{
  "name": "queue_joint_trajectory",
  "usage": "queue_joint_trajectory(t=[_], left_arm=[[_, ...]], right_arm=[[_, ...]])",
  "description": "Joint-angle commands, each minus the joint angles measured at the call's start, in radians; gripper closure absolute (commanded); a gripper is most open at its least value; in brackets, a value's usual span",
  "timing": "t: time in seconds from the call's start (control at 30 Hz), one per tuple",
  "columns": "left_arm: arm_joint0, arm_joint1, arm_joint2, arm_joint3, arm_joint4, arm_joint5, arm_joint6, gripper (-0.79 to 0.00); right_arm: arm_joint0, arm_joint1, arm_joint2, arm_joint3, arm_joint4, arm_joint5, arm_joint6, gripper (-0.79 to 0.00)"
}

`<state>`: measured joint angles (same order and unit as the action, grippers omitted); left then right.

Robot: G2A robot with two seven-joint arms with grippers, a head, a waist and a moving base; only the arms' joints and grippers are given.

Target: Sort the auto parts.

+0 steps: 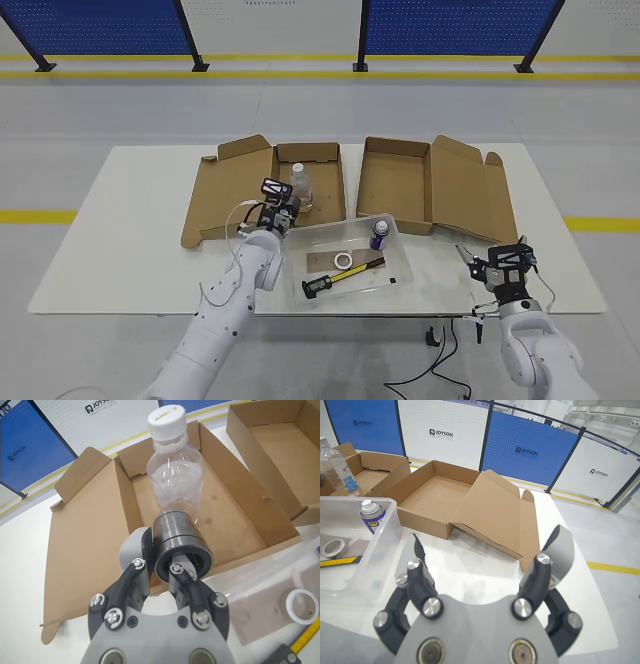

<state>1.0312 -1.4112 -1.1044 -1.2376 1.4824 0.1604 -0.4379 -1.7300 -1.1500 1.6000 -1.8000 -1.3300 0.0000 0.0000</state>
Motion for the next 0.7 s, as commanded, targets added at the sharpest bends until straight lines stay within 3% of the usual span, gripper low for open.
queue_joint_trajectory(t=[0.0, 0.67], left_arm=[[-0.012, -0.004, 0.005, 0.022, -0.001, 0.008, 0.002, 0.000], [-0.082, -0.030, 0.017, 0.151, -0.021, 0.032, -0.017, 0.000]], right_arm=[[0.000, 0.000, 0.000, 0.000, 0.000, 0.000, 0.000, -0.785], [0.000, 0.000, 0.000, 0.000, 0.000, 0.000, 0.000, -0.785]])
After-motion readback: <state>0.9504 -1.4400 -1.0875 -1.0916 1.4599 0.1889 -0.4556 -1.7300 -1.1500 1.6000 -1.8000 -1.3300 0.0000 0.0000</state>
